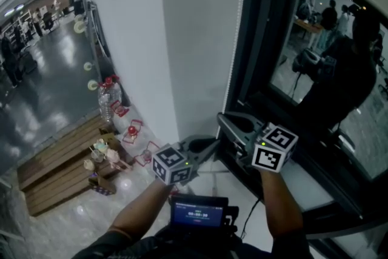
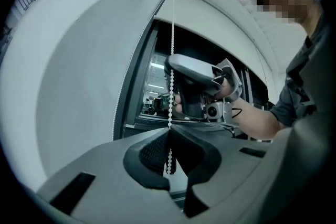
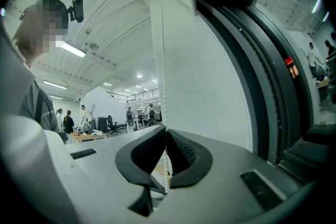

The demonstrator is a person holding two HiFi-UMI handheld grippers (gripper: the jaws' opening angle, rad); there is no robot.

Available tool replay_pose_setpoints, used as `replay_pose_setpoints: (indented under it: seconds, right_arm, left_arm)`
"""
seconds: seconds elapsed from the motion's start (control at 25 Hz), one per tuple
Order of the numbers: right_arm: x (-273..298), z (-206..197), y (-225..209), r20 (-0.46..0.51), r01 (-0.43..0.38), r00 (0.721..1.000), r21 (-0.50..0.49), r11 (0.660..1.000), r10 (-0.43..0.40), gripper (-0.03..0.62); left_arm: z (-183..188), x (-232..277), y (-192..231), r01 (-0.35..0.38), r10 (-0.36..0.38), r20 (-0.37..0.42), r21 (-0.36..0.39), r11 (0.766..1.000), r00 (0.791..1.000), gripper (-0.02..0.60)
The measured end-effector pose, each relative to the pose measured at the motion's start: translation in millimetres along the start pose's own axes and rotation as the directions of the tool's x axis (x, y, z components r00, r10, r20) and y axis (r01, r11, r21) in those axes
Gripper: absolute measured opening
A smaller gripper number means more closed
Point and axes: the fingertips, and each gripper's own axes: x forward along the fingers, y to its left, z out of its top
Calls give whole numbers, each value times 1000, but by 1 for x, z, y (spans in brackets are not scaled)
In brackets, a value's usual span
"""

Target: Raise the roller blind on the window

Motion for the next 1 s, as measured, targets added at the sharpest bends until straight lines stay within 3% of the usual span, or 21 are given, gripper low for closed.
replay_pose_setpoints:
  seconds: [0.2,0.32,0.4,0.76,1.0]
  right_arm:
    - [0,1,0,-2,-7,1000,-3,1000,7,6]
    - [-2,-1,-2,-2,-7,1000,-4,1000,7,6]
    - [-2,-3,-1,-6,-10,1000,-6,1000,10,3]
    - [-3,-4,-1,4,-24,1000,-9,1000,24,2]
    - [-3,-3,2,8,-35,999,-12,999,35,2]
  left_arm:
    - [3,-5,5,-52,53,-14,21,998,999,5]
    - [11,-16,7,-70,70,-7,9,998,998,70]
    - [24,-27,6,-77,77,11,20,997,997,75]
    - [160,-38,-16,-59,25,205,165,985,978,92]
    - [214,-6,-12,-37,-6,193,218,975,981,92]
